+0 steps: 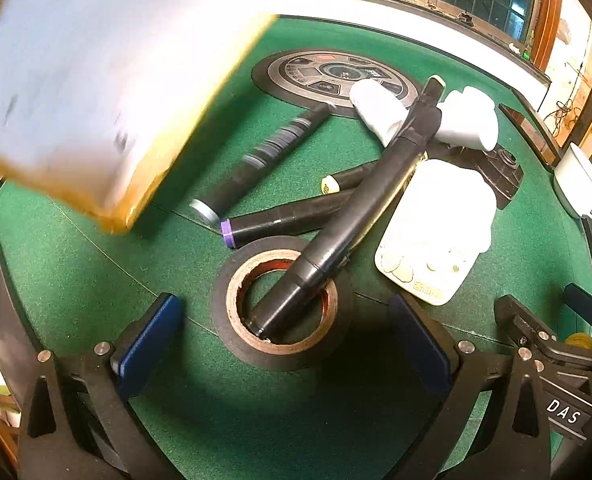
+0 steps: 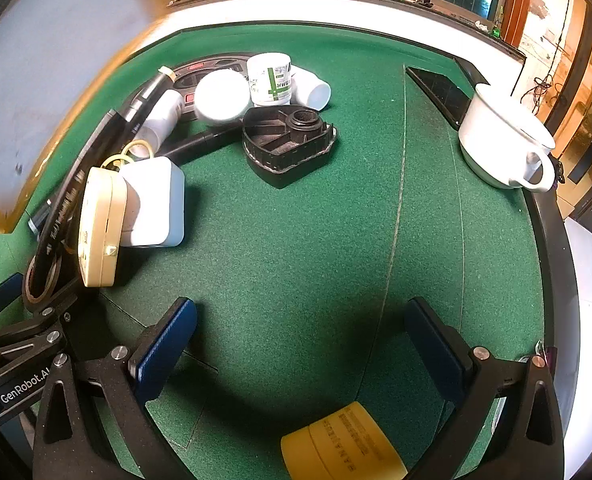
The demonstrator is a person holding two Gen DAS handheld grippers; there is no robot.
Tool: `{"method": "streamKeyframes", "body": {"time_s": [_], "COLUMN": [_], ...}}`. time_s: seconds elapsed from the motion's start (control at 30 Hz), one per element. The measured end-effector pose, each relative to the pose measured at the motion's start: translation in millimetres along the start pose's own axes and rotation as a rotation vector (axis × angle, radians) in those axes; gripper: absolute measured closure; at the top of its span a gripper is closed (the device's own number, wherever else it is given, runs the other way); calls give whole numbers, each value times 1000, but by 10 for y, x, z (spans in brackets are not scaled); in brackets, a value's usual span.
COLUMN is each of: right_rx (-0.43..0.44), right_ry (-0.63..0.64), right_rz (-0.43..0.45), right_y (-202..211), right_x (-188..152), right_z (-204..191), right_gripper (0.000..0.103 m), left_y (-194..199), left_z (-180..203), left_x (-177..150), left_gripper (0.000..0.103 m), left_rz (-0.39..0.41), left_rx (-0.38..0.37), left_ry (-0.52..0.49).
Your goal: Organize rigid objects
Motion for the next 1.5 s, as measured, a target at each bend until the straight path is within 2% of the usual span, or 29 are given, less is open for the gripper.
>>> {"method": "streamKeyframes", "body": {"time_s": [1.27,1.4,1.47,1.5], "right_rx": [-1,-1,-1,-1], "right_ry": [0,0,0,0], "right_rz": [1,1,1,1], "right_y": [9,12,15,14], "right_x": [-2,0,2,1], "right_z": [-4,-2,-1,1], "right_gripper": [1,1,1,1], "left_y": [3,17,36,80], "left_z": [-37,-25,22,77], "left_x": [-12,-17,-49,-76], "left_gripper": [0,0,0,0], "left_rz": [0,0,-25,-32], "left_rx": [-6,-31,-63,-116], "left_ry": [-6,-42,-78,-95]}}
Point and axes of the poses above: each gripper's, at about its wrist camera, not at the fingertips, and y roughly against the way its jaws point, z to its right, x to its top, the point moved 9 cm from there along -y, roughly the way its jaws point, and after that the axes turned 4 degrees about -x, right-handed, at the moved point
